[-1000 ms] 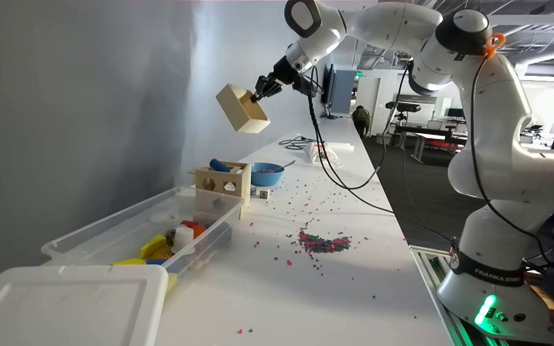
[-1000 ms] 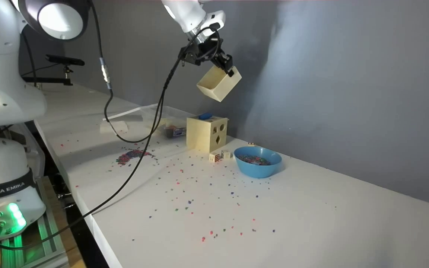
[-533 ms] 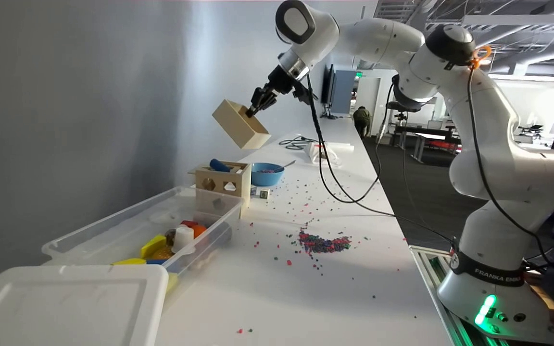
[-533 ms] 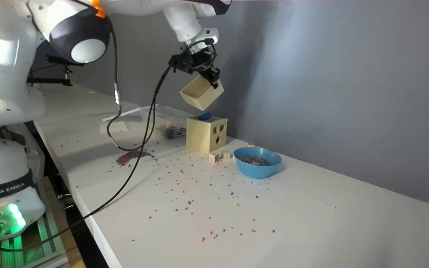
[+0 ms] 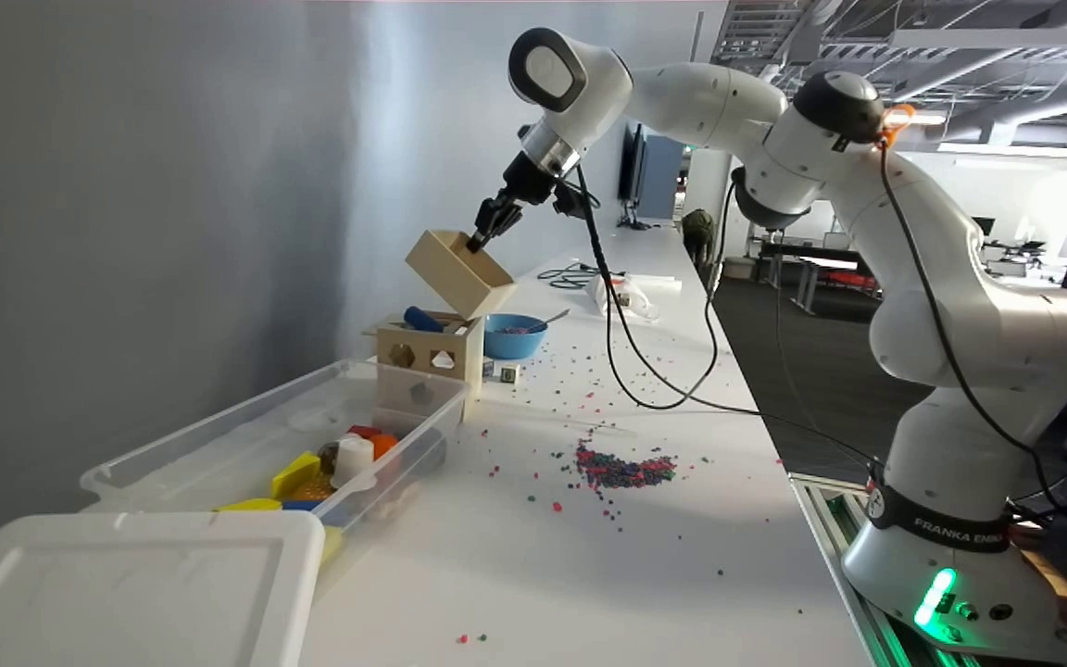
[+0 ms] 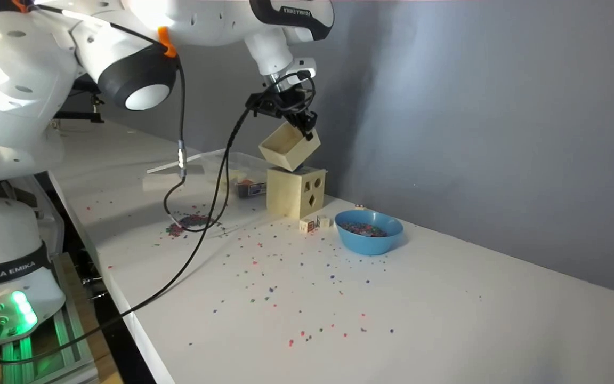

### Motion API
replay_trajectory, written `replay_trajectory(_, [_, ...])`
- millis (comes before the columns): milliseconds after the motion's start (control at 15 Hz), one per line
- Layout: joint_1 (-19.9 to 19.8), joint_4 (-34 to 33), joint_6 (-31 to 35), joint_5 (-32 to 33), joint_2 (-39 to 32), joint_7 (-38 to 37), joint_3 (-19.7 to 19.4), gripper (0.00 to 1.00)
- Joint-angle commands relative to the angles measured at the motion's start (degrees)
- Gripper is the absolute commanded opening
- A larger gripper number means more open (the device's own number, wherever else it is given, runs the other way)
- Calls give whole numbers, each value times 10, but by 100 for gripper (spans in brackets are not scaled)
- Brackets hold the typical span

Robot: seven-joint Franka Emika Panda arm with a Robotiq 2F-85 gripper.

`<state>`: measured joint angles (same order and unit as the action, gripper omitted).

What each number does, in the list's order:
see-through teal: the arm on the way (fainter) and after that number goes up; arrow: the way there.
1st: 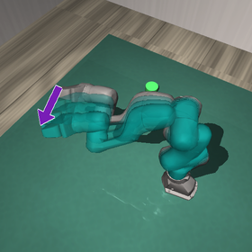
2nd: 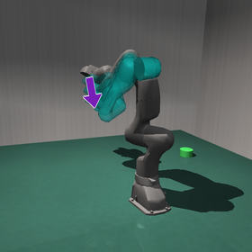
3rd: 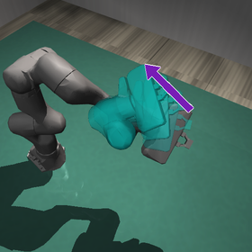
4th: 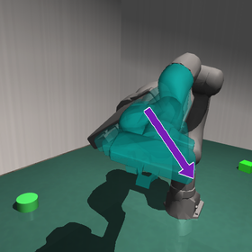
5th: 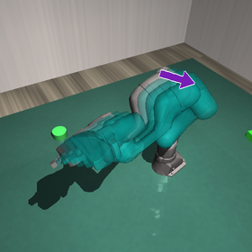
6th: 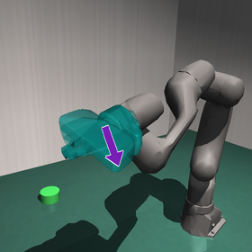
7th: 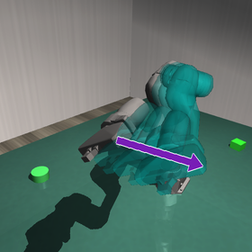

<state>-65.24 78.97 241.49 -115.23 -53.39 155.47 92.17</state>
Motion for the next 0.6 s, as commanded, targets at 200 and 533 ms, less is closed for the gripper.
replay_trajectory(200, [10,-12,-18,-21,20,9,-17,7])
replay_trajectory(533, [6,-2,4,-47,-5,19,-11,2])
